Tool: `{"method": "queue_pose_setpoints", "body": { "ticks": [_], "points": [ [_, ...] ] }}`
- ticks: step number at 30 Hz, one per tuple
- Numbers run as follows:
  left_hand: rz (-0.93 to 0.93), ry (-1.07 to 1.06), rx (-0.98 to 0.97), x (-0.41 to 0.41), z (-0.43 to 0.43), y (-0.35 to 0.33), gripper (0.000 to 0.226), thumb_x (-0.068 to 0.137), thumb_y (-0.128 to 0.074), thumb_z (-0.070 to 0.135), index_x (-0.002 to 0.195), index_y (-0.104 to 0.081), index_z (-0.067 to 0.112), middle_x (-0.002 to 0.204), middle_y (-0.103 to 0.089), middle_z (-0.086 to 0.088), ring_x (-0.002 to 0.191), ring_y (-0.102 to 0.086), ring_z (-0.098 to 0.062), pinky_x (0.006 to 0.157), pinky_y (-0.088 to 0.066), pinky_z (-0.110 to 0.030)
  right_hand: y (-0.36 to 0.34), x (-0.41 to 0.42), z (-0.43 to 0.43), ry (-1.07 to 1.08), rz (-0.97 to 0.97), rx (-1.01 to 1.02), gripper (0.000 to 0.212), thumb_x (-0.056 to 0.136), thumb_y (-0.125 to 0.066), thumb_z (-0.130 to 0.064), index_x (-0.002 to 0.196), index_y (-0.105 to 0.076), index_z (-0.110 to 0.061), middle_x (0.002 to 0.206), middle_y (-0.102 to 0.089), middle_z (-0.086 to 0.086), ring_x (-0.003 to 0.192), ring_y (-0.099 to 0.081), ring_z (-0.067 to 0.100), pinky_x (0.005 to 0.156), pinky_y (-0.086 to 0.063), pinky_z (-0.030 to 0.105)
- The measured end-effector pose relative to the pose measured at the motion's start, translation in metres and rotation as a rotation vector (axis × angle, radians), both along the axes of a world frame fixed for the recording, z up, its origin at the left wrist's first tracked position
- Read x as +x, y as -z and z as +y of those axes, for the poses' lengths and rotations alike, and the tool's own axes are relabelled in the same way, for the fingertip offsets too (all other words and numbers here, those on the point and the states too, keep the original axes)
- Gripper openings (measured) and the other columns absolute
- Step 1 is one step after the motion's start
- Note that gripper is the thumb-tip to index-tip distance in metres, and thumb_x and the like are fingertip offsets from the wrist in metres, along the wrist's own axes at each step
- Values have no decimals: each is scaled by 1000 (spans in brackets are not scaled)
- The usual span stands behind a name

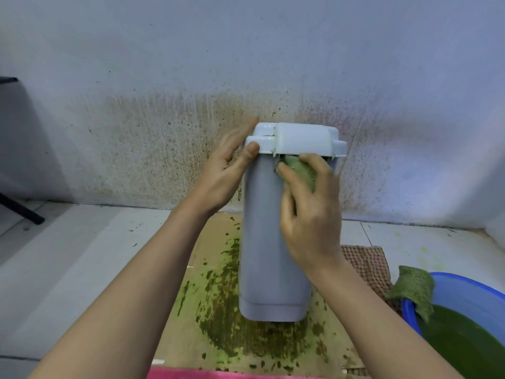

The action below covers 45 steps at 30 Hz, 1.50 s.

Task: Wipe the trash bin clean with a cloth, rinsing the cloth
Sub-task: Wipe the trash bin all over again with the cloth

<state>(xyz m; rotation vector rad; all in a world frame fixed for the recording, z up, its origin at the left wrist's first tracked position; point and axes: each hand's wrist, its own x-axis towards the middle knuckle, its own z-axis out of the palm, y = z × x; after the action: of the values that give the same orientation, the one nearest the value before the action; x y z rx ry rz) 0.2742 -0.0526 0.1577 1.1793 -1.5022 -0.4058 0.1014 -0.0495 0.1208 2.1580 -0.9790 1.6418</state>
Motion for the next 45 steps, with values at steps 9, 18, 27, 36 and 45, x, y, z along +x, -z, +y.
{"method": "queue_pose_setpoints", "body": {
  "ticks": [9, 18, 27, 36, 45],
  "points": [
    [155, -45, -62, 6, -3, 4, 42, 89, -63, 45, 131, -56, 42, 132, -60, 8, 127, -54, -9, 109, -44, -44, 50, -7, 8, 59, 132, 114, 42, 85, -63, 9, 124, -66, -5, 126, -48, 8, 104, -46, 28, 79, -55, 43],
    [316, -47, -110, 0, 1, 8, 33, 90, -71, 14, 120, -65, 1, 125, -68, -7, 120, -62, -12, 102, -51, -31, 2, 20, 6, -62, 112, -61, 28, 87, -65, 4, 114, -71, -2, 115, -69, 12, 88, -62, 32, 76, -55, 40],
    [313, -56, -102, 3, 0, 5, 28, 88, -73, 19, 114, -69, 10, 120, -70, -2, 117, -64, -9, 102, -51, -35, 13, 41, 3, 78, 43, -29, 25, 91, -62, -2, 114, -71, -6, 113, -68, 9, 83, -52, 26, 69, -52, 38],
    [317, -75, -113, 4, -1, 7, 31, 88, -73, 15, 117, -67, 5, 120, -70, -5, 117, -64, -11, 104, -50, -40, 9, 21, 24, -21, 102, 97, 26, 85, -70, -2, 111, -72, -7, 109, -66, 8, 83, -57, 27, 60, -54, 35],
    [327, -82, -78, 3, 1, 3, 32, 88, -73, 18, 118, -69, 8, 117, -72, -2, 116, -65, -11, 102, -51, -39, 4, 53, 0, 131, 65, -5, 21, 92, -60, -7, 109, -72, -8, 96, -65, 11, 77, -54, 30, 55, -52, 40]
  ]
}}
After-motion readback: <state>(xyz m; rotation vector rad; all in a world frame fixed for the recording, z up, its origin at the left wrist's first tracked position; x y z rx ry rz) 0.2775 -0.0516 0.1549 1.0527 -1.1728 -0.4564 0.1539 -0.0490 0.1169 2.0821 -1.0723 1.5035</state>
